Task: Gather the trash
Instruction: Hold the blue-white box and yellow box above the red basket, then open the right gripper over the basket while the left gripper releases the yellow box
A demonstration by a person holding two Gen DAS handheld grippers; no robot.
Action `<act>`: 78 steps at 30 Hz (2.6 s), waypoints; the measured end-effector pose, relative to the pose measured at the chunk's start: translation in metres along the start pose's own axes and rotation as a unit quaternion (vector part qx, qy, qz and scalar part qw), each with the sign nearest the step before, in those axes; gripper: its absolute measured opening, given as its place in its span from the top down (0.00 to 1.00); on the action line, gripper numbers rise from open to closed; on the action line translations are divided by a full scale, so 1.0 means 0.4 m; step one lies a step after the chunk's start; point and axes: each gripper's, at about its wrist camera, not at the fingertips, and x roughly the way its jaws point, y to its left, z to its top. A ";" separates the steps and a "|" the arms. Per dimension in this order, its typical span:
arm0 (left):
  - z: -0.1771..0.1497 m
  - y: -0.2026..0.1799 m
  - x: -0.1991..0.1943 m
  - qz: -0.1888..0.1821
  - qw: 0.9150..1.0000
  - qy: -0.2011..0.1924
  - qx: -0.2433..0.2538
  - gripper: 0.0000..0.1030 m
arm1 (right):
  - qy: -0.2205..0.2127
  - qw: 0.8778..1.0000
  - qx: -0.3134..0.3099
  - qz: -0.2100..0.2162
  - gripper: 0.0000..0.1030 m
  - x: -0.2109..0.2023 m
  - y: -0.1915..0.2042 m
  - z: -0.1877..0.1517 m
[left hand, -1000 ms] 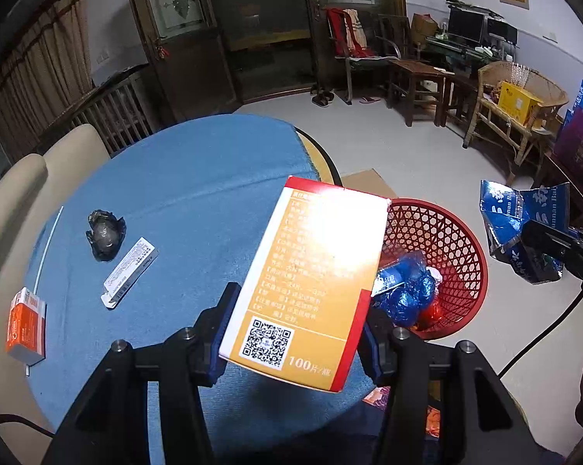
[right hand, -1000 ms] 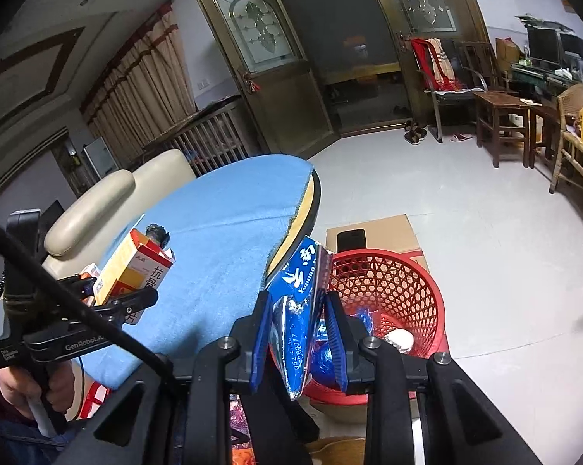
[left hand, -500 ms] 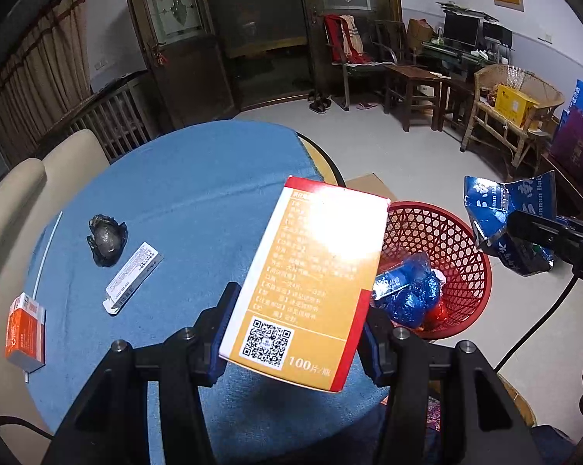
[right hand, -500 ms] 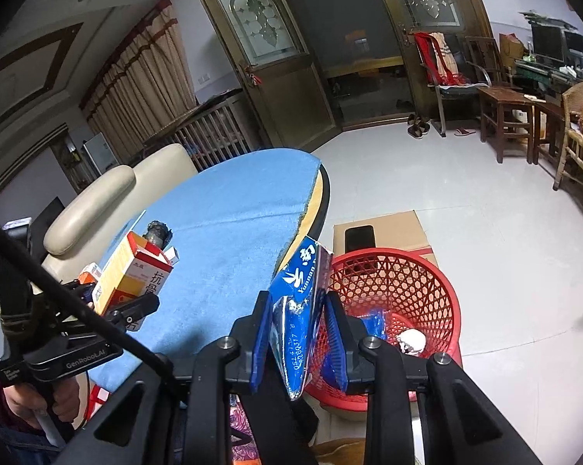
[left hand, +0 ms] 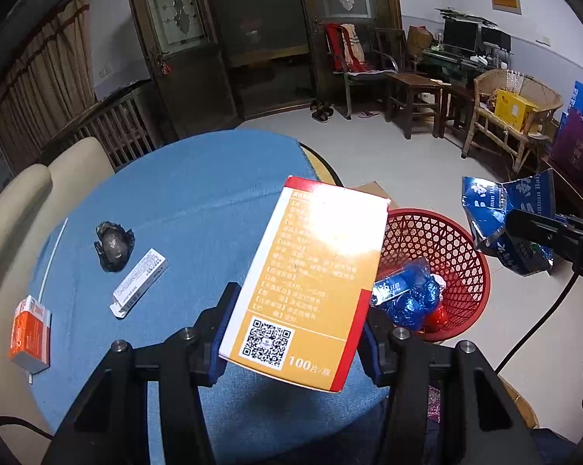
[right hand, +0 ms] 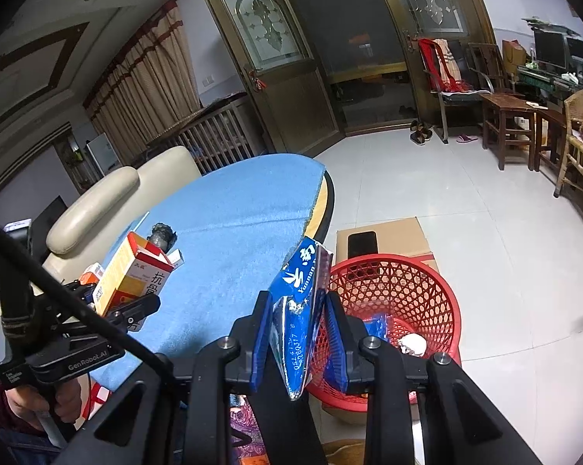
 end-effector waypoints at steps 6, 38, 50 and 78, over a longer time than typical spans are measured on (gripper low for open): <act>-0.003 0.002 -0.007 0.005 1.000 -0.004 0.004 0.46 | 0.004 1.000 0.002 0.007 0.71 0.005 0.002 -0.005; -0.004 0.001 -0.001 0.006 1.000 0.005 0.004 0.46 | -0.011 1.000 0.012 -0.001 0.71 -0.002 -0.018 -0.004; 0.060 -0.087 0.098 -0.036 0.997 0.048 0.049 0.46 | -0.012 0.997 0.072 -0.021 0.71 0.007 -0.154 -0.010; 0.080 -0.032 0.141 -0.029 0.998 0.047 0.029 0.39 | 0.023 0.990 0.138 0.003 0.33 0.094 -0.203 -0.034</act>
